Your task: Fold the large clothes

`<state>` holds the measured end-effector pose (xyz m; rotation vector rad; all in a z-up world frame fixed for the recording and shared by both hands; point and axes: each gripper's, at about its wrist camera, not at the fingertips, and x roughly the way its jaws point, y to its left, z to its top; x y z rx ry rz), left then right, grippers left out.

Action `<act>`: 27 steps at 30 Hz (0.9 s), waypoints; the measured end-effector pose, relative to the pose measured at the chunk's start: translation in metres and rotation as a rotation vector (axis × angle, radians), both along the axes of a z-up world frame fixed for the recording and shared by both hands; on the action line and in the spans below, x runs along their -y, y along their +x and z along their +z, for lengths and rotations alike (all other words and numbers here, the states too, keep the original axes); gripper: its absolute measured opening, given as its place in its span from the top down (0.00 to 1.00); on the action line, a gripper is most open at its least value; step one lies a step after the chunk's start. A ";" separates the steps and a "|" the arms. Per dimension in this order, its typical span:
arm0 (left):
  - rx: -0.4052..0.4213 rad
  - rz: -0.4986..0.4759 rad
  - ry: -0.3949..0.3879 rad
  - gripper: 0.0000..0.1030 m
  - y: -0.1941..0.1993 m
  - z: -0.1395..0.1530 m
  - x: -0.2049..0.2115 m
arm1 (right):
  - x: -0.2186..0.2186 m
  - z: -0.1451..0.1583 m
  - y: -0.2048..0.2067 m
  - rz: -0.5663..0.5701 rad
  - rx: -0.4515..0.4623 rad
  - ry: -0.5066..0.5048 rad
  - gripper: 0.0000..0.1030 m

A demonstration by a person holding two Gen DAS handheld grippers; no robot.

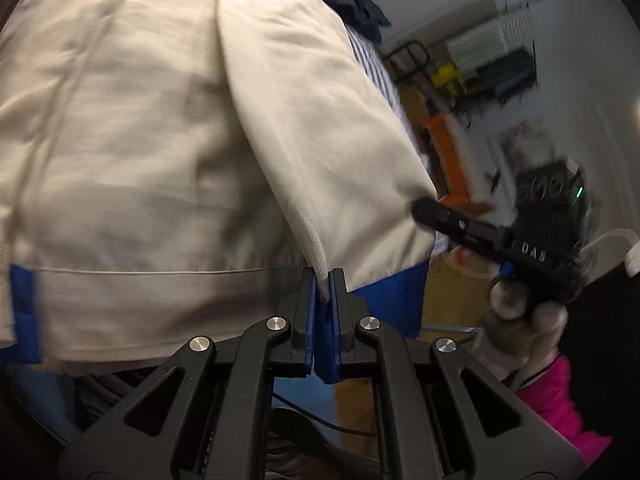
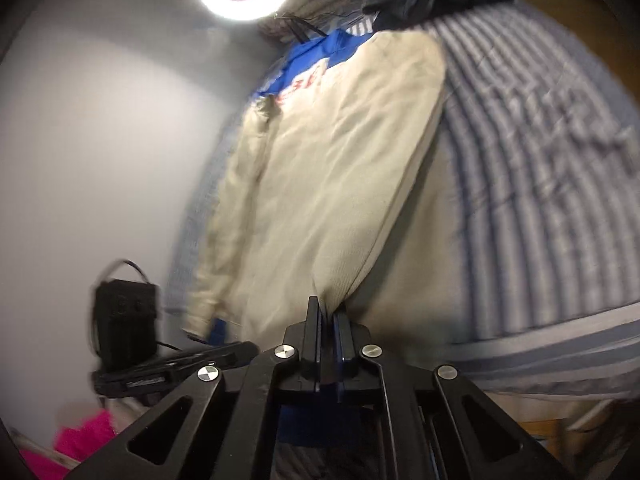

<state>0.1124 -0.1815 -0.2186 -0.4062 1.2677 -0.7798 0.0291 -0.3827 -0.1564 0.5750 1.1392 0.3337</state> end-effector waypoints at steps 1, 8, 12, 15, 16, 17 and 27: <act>-0.014 -0.005 0.021 0.96 0.001 -0.009 0.005 | -0.001 -0.007 0.001 0.008 -0.026 -0.061 0.98; -0.043 -0.001 0.033 0.96 0.004 -0.020 -0.004 | -0.002 -0.058 0.011 -0.026 -0.125 -0.064 0.98; 0.020 -0.010 0.067 0.96 -0.004 -0.001 -0.010 | 0.009 -0.031 -0.001 0.010 -0.028 -0.107 0.86; 0.085 -0.004 0.089 0.96 -0.016 0.016 -0.021 | 0.024 -0.022 -0.012 -0.042 0.028 -0.111 0.47; 0.106 0.000 0.094 0.96 -0.017 0.021 -0.023 | 0.030 -0.025 -0.013 -0.058 0.031 -0.097 0.47; 0.131 0.012 0.097 0.96 -0.014 0.027 -0.024 | 0.036 -0.031 -0.013 -0.078 0.021 -0.071 0.47; 0.219 0.058 0.115 0.96 0.049 0.034 0.008 | 0.035 -0.069 -0.010 -0.080 -0.034 0.146 0.47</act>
